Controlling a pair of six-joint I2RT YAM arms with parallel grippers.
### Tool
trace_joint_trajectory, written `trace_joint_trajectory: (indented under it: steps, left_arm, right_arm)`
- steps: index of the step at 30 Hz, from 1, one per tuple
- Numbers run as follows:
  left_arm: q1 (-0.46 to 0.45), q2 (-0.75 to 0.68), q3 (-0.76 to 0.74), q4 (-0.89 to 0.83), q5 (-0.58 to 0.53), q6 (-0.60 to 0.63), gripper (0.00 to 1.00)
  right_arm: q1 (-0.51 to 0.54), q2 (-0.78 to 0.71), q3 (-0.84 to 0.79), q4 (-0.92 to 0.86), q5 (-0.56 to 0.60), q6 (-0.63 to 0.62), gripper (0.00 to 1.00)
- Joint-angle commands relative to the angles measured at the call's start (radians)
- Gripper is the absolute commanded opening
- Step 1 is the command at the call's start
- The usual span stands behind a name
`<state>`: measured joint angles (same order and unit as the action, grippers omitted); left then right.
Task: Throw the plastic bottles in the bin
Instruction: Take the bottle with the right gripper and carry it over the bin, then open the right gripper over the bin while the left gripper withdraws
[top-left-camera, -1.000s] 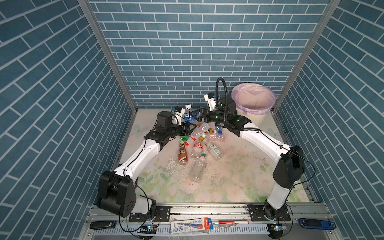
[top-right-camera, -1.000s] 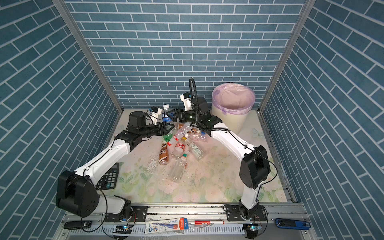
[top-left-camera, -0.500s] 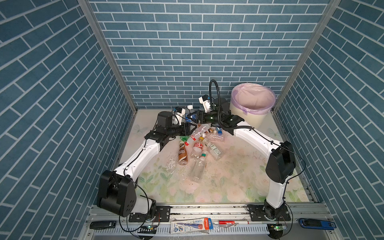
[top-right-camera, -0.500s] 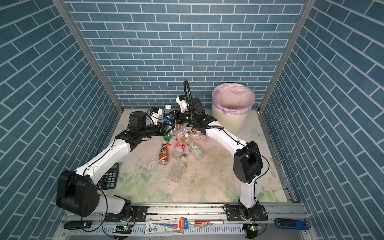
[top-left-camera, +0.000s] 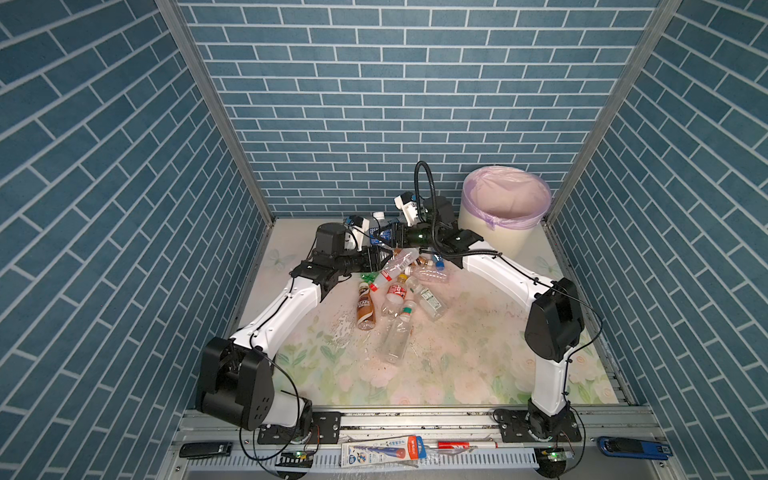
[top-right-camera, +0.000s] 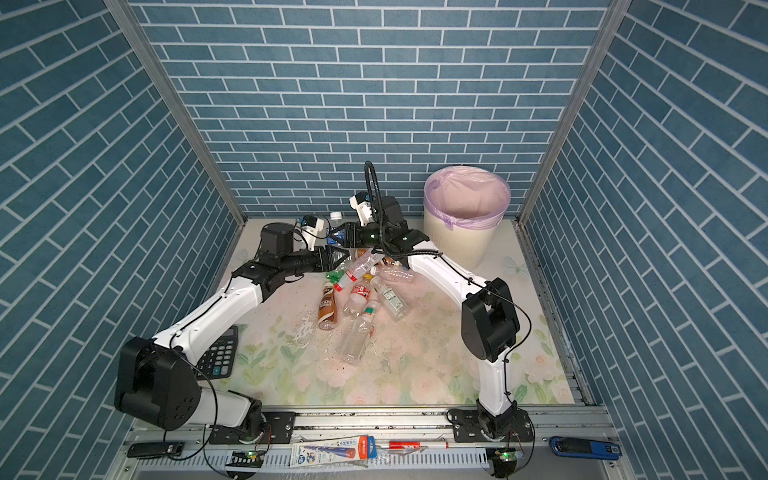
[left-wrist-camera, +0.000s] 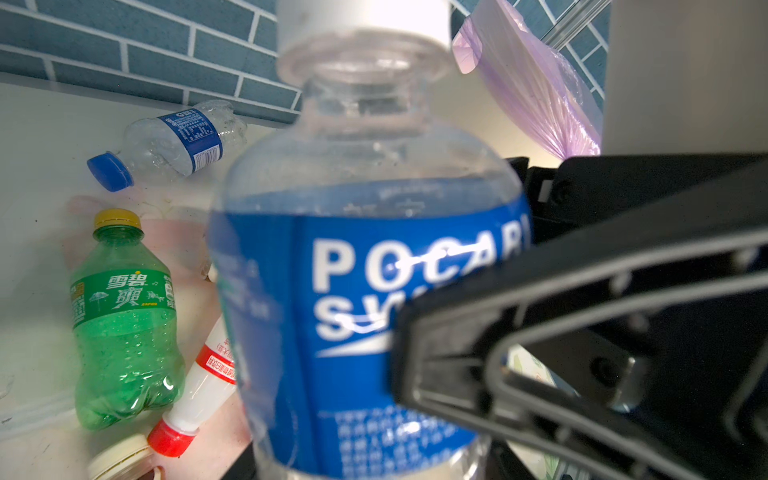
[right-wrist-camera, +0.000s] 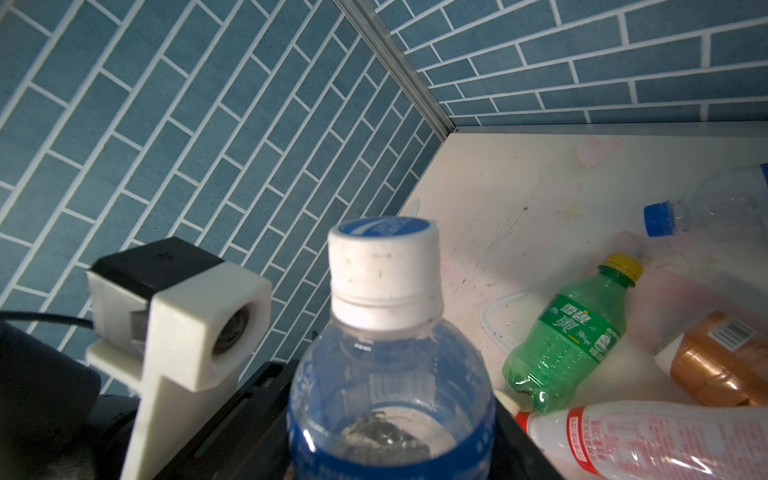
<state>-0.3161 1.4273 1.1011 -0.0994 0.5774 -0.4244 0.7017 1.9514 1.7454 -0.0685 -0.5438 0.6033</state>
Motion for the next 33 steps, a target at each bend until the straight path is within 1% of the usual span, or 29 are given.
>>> trace_joint_trajectory:
  steps: [1,4,8,11,13,15,16,20,22,24,26,28,30,33]
  left_arm:
    - [-0.014,-0.008,0.036,0.032,0.042,0.018,0.67]
    - [-0.014,-0.007,0.037,0.03,0.042,0.015,0.71]
    - [-0.014,-0.014,0.042,0.016,0.031,0.017,0.8]
    - [-0.014,-0.02,0.045,0.006,0.024,0.02,0.85]
    - [-0.014,-0.023,0.045,0.004,0.021,0.021,0.9]
    - [-0.015,-0.025,0.046,-0.011,0.011,0.031,0.97]
    - [-0.015,-0.027,0.049,-0.018,0.007,0.037,0.99]
    - [-0.032,-0.053,0.055,-0.047,-0.021,0.078,0.99]
    - [-0.057,-0.077,0.071,-0.08,-0.062,0.123,0.99]
    - [-0.083,-0.097,0.102,-0.108,-0.099,0.15,0.99]
    - [-0.099,-0.103,0.144,-0.12,-0.11,0.155,0.99]
    - [-0.124,-0.098,0.208,-0.146,-0.133,0.172,0.99]
    - [-0.148,-0.08,0.286,-0.162,-0.159,0.189,0.99]
    - [-0.177,-0.034,0.399,-0.18,-0.168,0.199,0.99]
  right_arm:
    - [-0.003,0.02,0.049,-0.002,0.018,0.002,0.46]
    - [-0.013,0.014,0.051,-0.004,0.02,0.003,0.45]
    - [-0.039,0.002,0.058,-0.017,0.025,-0.009,0.42]
    - [-0.067,-0.002,0.082,-0.048,0.025,-0.025,0.4]
    - [-0.09,-0.003,0.102,-0.071,0.023,-0.035,0.39]
    - [-0.109,-0.006,0.134,-0.104,0.032,-0.051,0.39]
    - [-0.119,-0.009,0.151,-0.121,0.034,-0.06,0.39]
    - [-0.155,-0.034,0.255,-0.241,0.074,-0.128,0.38]
    - [-0.167,-0.052,0.322,-0.322,0.114,-0.177,0.38]
    - [-0.175,-0.075,0.405,-0.418,0.194,-0.245,0.38]
    - [-0.184,-0.098,0.48,-0.494,0.274,-0.308,0.37]
    - [-0.197,-0.117,0.553,-0.547,0.353,-0.36,0.37]
    - [-0.211,-0.123,0.649,-0.61,0.446,-0.413,0.34]
    - [-0.242,-0.117,0.793,-0.683,0.563,-0.48,0.32]
